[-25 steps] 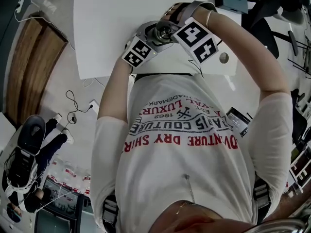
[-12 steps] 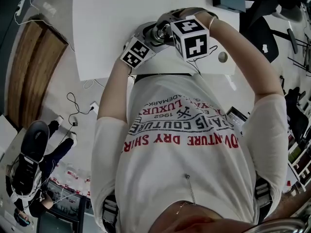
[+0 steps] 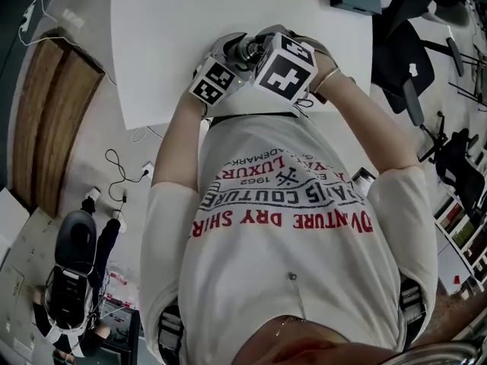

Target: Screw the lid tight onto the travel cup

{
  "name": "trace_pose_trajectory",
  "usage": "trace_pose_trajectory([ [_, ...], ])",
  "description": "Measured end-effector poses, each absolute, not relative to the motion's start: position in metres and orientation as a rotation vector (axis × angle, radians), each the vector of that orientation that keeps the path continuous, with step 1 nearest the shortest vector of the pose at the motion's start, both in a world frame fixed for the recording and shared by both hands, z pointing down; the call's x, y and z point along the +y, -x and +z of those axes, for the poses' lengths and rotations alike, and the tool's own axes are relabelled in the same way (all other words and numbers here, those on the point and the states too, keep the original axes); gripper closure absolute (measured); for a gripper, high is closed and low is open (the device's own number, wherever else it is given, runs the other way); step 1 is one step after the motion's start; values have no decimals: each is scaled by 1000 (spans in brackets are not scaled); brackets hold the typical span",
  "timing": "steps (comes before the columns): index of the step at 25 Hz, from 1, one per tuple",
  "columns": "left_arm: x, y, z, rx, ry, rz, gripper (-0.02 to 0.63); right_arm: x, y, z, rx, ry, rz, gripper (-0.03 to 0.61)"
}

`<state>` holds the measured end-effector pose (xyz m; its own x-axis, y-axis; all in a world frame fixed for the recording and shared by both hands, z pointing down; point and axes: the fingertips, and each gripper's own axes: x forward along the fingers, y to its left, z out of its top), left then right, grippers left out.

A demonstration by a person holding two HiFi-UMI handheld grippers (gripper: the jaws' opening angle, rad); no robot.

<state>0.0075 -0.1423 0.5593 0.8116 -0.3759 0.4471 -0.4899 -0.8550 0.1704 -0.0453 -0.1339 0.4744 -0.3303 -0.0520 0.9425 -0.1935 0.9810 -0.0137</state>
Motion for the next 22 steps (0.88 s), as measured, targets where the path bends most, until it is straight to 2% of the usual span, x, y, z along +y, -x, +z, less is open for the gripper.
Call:
trace_pose_trajectory([
  [6, -145, -6, 560, -664, -2715, 589, 207, -136, 46, 477, -1936, -172, 217, 339],
  [9, -144, -6, 559, -661, -2713, 586, 207, -124, 38, 474, -1930, 20, -4, 295],
  [14, -141, -8, 559, -665, -2715, 588, 207, -119, 26, 471, -1850, 337, -475, 290],
  [22, -143, -9, 562, -676, -2710, 596, 207, -114, 30, 482, -1728, 681, -824, 290],
])
